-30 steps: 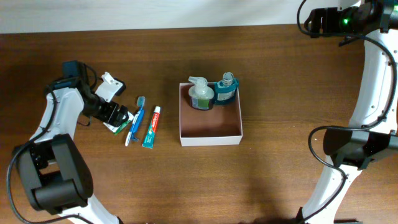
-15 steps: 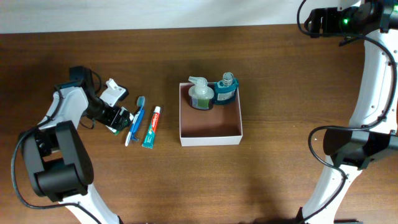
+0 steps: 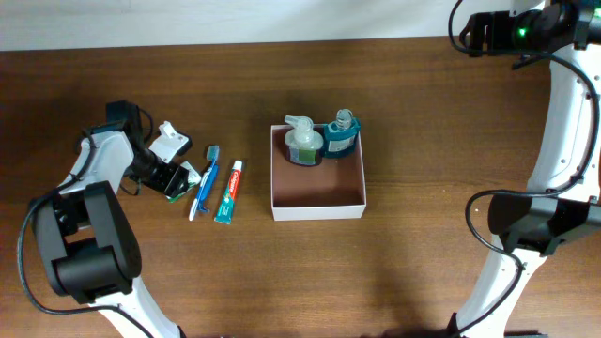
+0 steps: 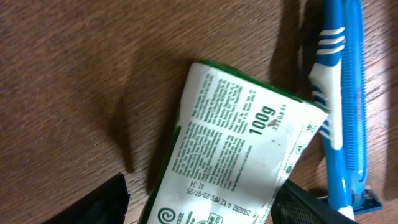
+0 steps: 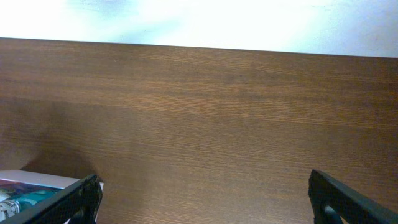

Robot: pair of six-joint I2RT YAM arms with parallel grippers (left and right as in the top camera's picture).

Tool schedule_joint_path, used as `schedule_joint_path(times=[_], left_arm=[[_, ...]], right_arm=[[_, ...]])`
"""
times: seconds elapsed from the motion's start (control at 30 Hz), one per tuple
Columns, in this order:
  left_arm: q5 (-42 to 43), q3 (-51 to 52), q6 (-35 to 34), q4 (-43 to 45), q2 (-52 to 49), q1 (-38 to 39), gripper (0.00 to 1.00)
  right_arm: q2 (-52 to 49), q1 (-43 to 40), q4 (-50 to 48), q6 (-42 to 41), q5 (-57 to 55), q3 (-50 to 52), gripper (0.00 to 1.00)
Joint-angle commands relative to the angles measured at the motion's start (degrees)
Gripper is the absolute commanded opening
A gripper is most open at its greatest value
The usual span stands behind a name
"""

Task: Pack container
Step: 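Lower the left gripper onto the green soap box and close, then lift the soap box and carry it right over the pink box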

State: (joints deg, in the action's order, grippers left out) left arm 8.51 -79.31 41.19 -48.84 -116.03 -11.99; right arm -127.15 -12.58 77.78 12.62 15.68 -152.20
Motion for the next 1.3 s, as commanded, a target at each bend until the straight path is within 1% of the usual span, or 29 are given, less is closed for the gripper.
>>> schedule_joint_path(times=[0.0, 0.23, 0.37, 0.5, 0.53, 0.73, 0.87, 1.0, 1.23, 1.27], left_arm=[[-1.49, -0.66, 0.92, -0.07, -0.76, -0.04, 0.72], [-0.79, -0.66, 0.66, -0.07, -0.76, 0.11, 0.72], [-0.61, -0.66, 0.66, -0.07, -0.76, 0.98, 0.66], [-0.61, -0.66, 0.66, -0.09, -0.76, 2.36, 0.54], [-0.63, -0.66, 0.44, -0.11, -0.76, 2.82, 0.53], [-0.70, -0.66, 0.04, -1.57, -0.76, 5.66, 0.52], [-3.02, -0.66, 0.04, -1.64, -0.76, 6.32, 0.51], [-4.90, -0.66, 0.04, -1.57, -0.76, 6.32, 0.41], [-6.47, -1.66, -0.02, -0.90, -0.74, 6.36, 0.35], [-6.64, -2.60, -1.27, -0.92, -0.72, 6.40, 0.34]], right_arm=[[0.15, -0.20, -0.15, -0.07, -0.07, -0.26, 0.99], [0.15, -0.20, -0.17, -0.07, -0.07, -0.26, 0.99], [0.15, -0.20, -0.15, -0.07, -0.07, -0.26, 0.99], [0.15, -0.20, -0.15, -0.07, -0.07, -0.26, 0.99], [0.13, -0.20, -0.15, -0.07, -0.07, -0.26, 0.99], [0.15, -0.20, -0.15, -0.07, -0.07, -0.26, 0.99], [0.15, -0.20, -0.15, -0.07, -0.07, -0.26, 0.98], [0.13, -0.20, -0.15, -0.07, -0.07, -0.26, 0.99], [0.15, -0.20, -0.15, -0.07, -0.07, -0.26, 0.99], [0.15, -0.20, -0.15, -0.07, -0.07, -0.26, 0.99]])
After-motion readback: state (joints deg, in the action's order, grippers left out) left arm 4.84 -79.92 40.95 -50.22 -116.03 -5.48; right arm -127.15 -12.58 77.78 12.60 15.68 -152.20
